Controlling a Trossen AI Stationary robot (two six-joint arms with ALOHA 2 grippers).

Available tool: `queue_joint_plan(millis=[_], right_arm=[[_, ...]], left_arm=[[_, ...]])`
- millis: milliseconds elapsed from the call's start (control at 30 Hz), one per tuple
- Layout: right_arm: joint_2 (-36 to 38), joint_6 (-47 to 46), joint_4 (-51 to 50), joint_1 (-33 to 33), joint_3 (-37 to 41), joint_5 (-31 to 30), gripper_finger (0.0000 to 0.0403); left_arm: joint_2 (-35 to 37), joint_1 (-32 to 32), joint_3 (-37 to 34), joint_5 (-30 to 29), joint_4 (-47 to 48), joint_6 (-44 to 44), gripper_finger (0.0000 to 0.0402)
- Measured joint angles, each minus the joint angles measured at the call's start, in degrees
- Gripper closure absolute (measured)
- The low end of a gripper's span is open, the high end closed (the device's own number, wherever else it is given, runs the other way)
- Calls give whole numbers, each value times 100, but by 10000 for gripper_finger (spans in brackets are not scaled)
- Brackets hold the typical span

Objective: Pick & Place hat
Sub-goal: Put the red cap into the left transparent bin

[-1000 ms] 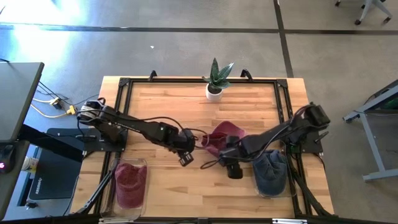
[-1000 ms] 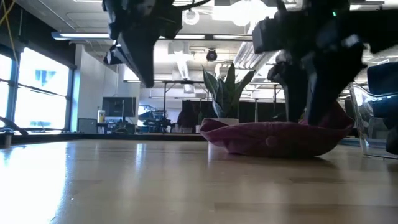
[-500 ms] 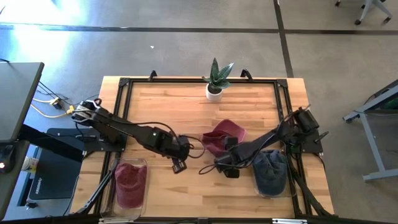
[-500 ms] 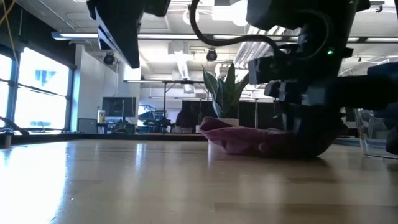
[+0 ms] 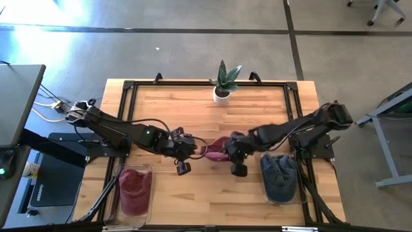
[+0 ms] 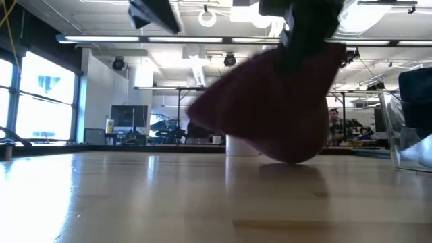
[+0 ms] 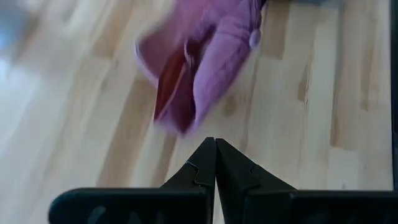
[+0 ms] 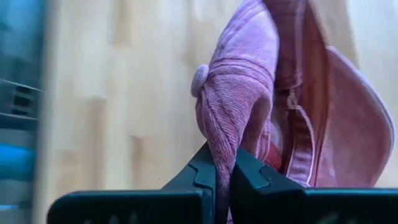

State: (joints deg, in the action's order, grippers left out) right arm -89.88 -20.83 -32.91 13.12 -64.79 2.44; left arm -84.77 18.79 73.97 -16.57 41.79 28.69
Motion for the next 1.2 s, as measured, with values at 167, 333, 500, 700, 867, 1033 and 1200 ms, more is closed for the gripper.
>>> queue_joint_plan(millis=[167,333,500,700,867,1033,1200], right_arm=[[334,-16,362,-388,0,897,392],[343,18,372,-543,0,1113,392],[343,29,508,-666,0,1367,391],[362,-42,1036,-810,0,1732,393],[476,-75,1148,-832,0,1779,397],[569,-97,1177,-832,0,1788,394],[635,-117,1134,-823,0,1802,391]], left_arm=[[28,0,0,-11,-1048,-1463,392],[-134,-2,6,377,-2260,-2898,331],[-366,-11,5,70,-2439,-3106,226],[-708,-4,-13,-978,-2149,-2926,142],[-795,-2,-8,-978,-1783,-2548,149],[-785,-2,-6,-963,-1778,-2487,196],[-782,-2,-6,-465,-1834,-2553,281]])
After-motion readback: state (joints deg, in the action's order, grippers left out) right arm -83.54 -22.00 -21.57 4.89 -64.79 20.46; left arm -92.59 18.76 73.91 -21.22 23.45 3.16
